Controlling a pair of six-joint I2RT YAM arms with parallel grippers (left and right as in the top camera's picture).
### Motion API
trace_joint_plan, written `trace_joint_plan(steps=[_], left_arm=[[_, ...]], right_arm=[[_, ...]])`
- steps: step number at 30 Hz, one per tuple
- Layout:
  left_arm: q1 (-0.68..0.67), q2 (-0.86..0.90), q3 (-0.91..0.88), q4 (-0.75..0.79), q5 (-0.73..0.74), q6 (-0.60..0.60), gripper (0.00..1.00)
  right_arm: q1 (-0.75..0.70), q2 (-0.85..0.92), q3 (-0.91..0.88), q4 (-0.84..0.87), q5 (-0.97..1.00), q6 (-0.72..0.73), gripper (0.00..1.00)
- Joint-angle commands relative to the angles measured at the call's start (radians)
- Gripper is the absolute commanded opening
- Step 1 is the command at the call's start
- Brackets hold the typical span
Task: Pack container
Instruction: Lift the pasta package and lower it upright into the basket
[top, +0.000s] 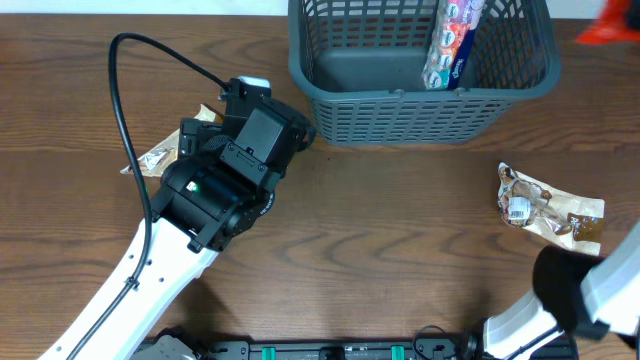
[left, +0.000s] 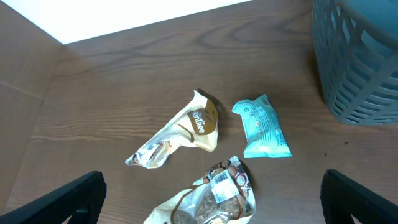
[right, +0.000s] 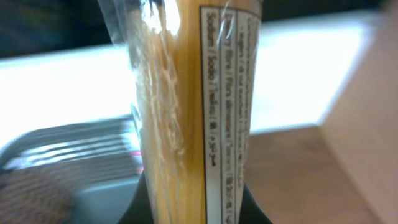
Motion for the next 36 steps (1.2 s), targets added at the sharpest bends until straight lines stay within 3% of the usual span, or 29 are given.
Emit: trace_joint_plan(steps=[1, 6, 17, 29, 36], left_arm=[[0.001, 0.002, 0.013, 0.001, -0.016, 0.002, 0.99], [0.001, 0.002, 0.013, 0.002, -0.016, 0.002, 0.99], [0.001, 0.002, 0.013, 0.002, -0.016, 0.002, 0.99], [0.001, 0.002, 0.013, 0.002, -0.016, 0.002, 0.99], [0.001, 0.002, 0.013, 0.002, -0.016, 0.002, 0.99]], right_arm=[[0.092, 0.031, -0.007, -0.019, -0.013, 0.063, 0.01], [0.195, 0.078, -0.073, -0.089, 0.249, 0.104, 0.01], [0.231, 0.202, -0.276, -0.033, 0.241, 0.105, 0.01], [0.238, 0.212, -0.47, 0.098, 0.224, 0.098, 0.01], [0.239, 0.212, -0.499, 0.111, 0.225, 0.093, 0.19]])
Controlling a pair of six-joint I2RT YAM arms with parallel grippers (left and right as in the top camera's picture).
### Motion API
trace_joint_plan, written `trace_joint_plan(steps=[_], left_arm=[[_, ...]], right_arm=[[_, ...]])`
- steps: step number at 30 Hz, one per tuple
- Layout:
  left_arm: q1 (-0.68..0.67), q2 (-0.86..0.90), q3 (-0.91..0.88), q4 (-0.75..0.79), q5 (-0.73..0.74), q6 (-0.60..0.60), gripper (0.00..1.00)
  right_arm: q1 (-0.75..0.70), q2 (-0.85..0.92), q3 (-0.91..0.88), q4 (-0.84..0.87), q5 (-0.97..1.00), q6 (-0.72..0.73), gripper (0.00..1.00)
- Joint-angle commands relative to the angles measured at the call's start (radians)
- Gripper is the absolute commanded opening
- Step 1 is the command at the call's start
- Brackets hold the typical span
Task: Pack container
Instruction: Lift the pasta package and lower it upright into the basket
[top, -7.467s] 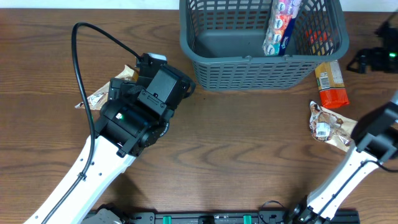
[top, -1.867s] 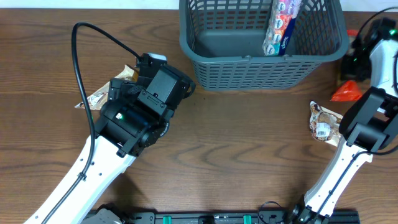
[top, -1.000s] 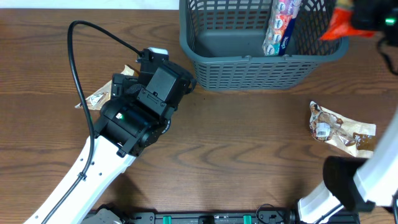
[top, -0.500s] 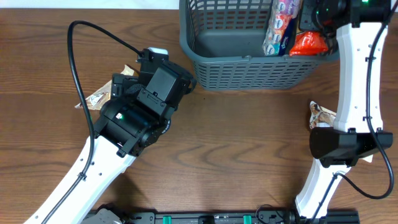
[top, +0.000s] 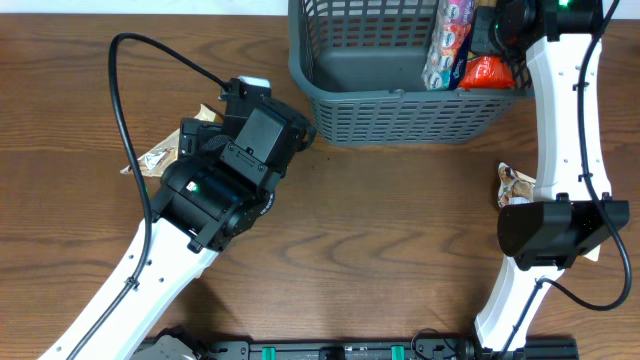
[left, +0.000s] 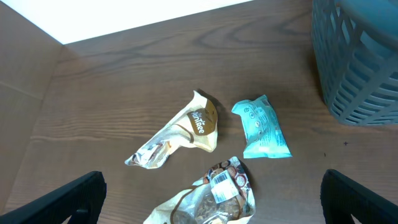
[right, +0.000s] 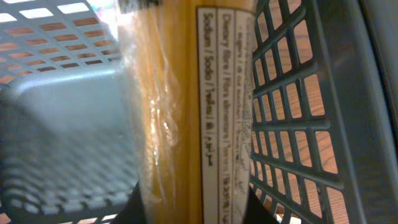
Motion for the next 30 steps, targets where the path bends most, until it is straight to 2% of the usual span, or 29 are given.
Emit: trace_joint_plan(steps=[1, 8, 11, 13, 14, 23, 30], left_arm=[[0.001, 0.002, 0.013, 0.0, -0.016, 0.002, 0.99], [0.001, 0.002, 0.013, 0.0, -0.016, 0.002, 0.99], [0.001, 0.002, 0.013, 0.0, -0.016, 0.002, 0.99], [0.001, 0.002, 0.013, 0.0, -0.016, 0.002, 0.99], [0.001, 0.002, 0.013, 0.0, -0.016, 0.002, 0.99], [0.001, 0.002, 0.013, 0.0, -0.016, 0.002, 0.99], [0.001, 0.002, 0.013, 0.0, -0.016, 0.002, 0.99]], right_arm=[[0.012, -0.044, -0.002, 0.014, 0.006, -0.004, 0.22], [0.012, -0.044, -0.002, 0.018, 0.007, -0.004, 0.38], [0.013, -0.044, -0.002, 0.023, 0.007, -0.003, 0.49], [0.012, -0.044, -0.002, 0.03, 0.007, -0.004, 0.66], [0.012, -0.044, -0.002, 0.036, 0.008, -0.005, 0.69], [0.011, -0.052, 0.048, 0.033, 0.015, -0.004, 0.72], [-0.003, -0.09, 0.312, -0.109, 0.018, 0.075, 0.75]])
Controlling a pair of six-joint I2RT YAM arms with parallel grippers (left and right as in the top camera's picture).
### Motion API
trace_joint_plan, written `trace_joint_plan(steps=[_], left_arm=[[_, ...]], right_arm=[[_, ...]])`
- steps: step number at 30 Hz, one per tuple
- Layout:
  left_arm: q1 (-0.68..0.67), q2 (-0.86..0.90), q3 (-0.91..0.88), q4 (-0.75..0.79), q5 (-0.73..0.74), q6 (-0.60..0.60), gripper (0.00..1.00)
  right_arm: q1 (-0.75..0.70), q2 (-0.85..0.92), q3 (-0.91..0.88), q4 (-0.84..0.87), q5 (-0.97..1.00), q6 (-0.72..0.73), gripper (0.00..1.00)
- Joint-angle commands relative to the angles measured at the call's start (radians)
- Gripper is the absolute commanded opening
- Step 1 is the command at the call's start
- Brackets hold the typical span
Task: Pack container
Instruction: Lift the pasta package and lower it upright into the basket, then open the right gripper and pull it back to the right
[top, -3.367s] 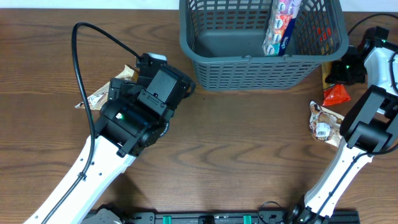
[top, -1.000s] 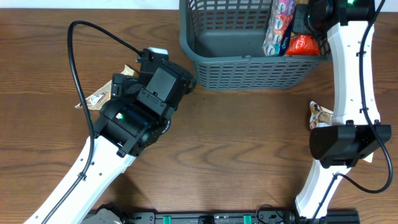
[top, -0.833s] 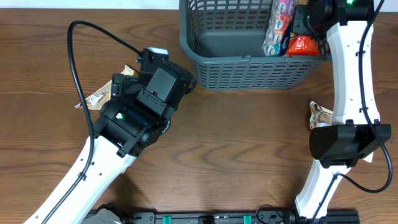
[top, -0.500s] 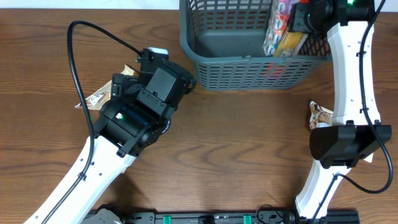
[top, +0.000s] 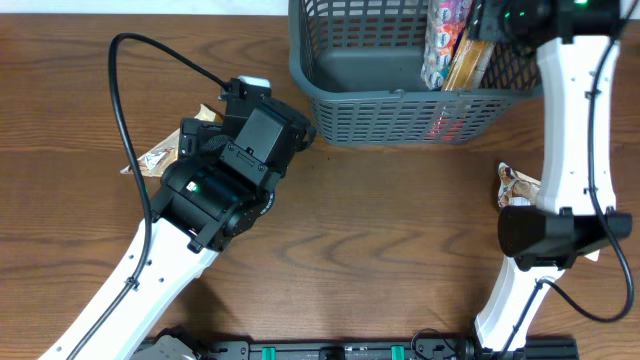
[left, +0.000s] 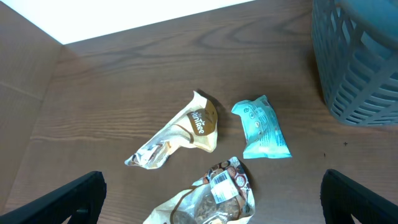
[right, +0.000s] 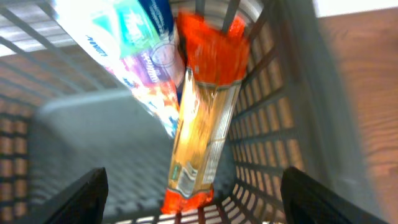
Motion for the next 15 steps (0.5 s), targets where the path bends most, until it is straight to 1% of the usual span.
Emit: trace_joint_plan(steps=[1, 3, 7, 10, 11, 12, 13, 15], left_arm=[[0.001, 0.002, 0.013, -0.002, -0.016, 0.002, 0.99], [0.001, 0.002, 0.013, -0.002, -0.016, 0.002, 0.99], [0.001, 0.002, 0.013, -0.002, -0.016, 0.002, 0.99], [0.001, 0.002, 0.013, -0.002, -0.016, 0.002, 0.99], [0.001, 0.002, 0.013, -0.002, -0.016, 0.002, 0.99], [0.001, 0.002, 0.013, -0.002, -0.016, 0.002, 0.99], [0.001, 0.002, 0.013, -0.002, -0.016, 0.002, 0.99], [0.001, 0.002, 0.013, -0.002, -0.016, 0.002, 0.99]], right_arm=[[-0.01, -0.09, 0.154, -0.059, 0.019, 0.069, 0.76], [-0.031, -0.114, 0.232, -0.122, 0.031, 0.092, 0.82], [-0.092, -0.179, 0.309, -0.266, 0.146, 0.179, 0.83], [-0.149, -0.236, 0.309, -0.341, 0.122, 0.235, 0.83], [-0.162, -0.252, 0.302, -0.341, 0.087, 0.213, 0.93], [-0.174, -0.269, 0.299, -0.341, 0.067, 0.217, 0.95], [-0.18, -0.282, 0.299, -0.341, 0.057, 0.216, 0.99], [-0.187, -0.311, 0.299, -0.337, 0.059, 0.183, 0.99]])
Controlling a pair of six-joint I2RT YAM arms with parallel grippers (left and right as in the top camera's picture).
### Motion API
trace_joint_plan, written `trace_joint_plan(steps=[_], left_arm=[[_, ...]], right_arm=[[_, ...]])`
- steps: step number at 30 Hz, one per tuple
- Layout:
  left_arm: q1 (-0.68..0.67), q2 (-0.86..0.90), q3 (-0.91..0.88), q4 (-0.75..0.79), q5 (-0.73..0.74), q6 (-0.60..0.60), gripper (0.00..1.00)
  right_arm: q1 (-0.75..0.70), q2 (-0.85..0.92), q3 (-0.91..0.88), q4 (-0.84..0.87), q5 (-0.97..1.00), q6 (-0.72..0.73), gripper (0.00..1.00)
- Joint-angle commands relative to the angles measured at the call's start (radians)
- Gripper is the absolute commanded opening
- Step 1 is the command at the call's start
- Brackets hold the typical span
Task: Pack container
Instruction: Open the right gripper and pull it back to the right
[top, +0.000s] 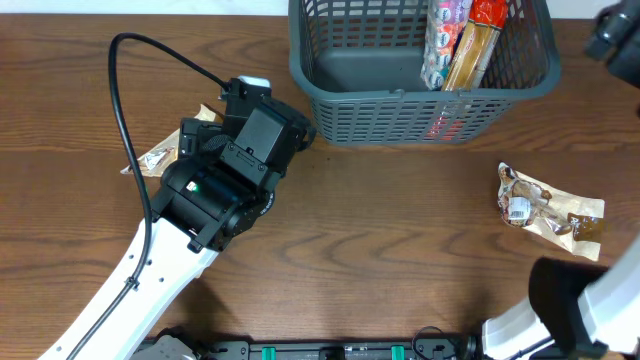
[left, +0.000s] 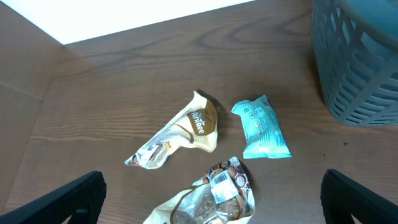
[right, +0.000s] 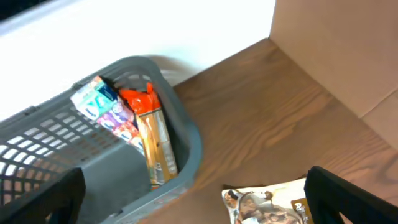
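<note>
A grey plastic basket (top: 420, 120) stands at the table's far edge. Inside it an orange and yellow pasta packet (top: 468, 55) leans at the right end beside a multicoloured packet (top: 443, 40). The right wrist view shows both, the pasta packet (right: 155, 146) against the basket (right: 189, 146) wall. My right gripper (right: 194, 180) hangs open and empty, high above the basket's right end. My left gripper (left: 211, 186) is open and empty over a clear and brown snack bag (left: 211, 199), a cream bag (left: 180, 130) and a teal packet (left: 261, 127).
Another clear and brown snack bag (top: 550, 205) lies on the wood at the right, also under the right wrist (right: 273, 202). The left arm (top: 215, 175) covers the left snacks from overhead. A black cable (top: 125, 90) loops at the left.
My right gripper was open just above the pasta packet inside the basket. Now it is much higher and further right, off the basket. The packet stays leaning there. The left arm has not moved.
My right gripper held the pasta packet up beyond the basket's right end. Then it had the packet down inside the basket, still gripped. Then it stood open above the packet left leaning there, and now it is clear of the basket.
</note>
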Motion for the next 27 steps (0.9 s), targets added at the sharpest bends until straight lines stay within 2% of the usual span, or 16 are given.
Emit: trace_joint_plan(steps=[1, 6, 10, 15, 18, 21, 27], left_arm=[[0.001, 0.002, 0.013, -0.002, -0.016, 0.002, 0.99], [0.001, 0.002, 0.013, -0.002, -0.015, 0.002, 0.99], [0.001, 0.002, 0.013, -0.002, -0.015, 0.002, 0.98], [0.001, 0.002, 0.013, -0.003, -0.015, 0.002, 0.99], [0.001, 0.002, 0.013, -0.002, -0.015, 0.002, 0.99], [0.001, 0.002, 0.013, -0.002, -0.015, 0.002, 0.99], [0.001, 0.002, 0.013, -0.002, -0.015, 0.002, 0.99]], right_arm=[[-0.01, -0.016, -0.003, -0.001, -0.024, -0.034, 0.99], [-0.01, -0.052, -0.004, -0.005, -0.083, -0.241, 0.99], [-0.011, -0.091, -0.053, -0.006, -0.002, -0.172, 0.99], [-0.011, -0.245, -0.315, -0.006, 0.053, -0.145, 0.99], [-0.011, -0.381, -0.542, -0.005, 0.159, -0.025, 0.99], [-0.026, -0.516, -0.76, -0.005, 0.312, 0.22, 0.99], [-0.113, -0.69, -1.044, -0.005, 0.341, 0.621, 0.99]])
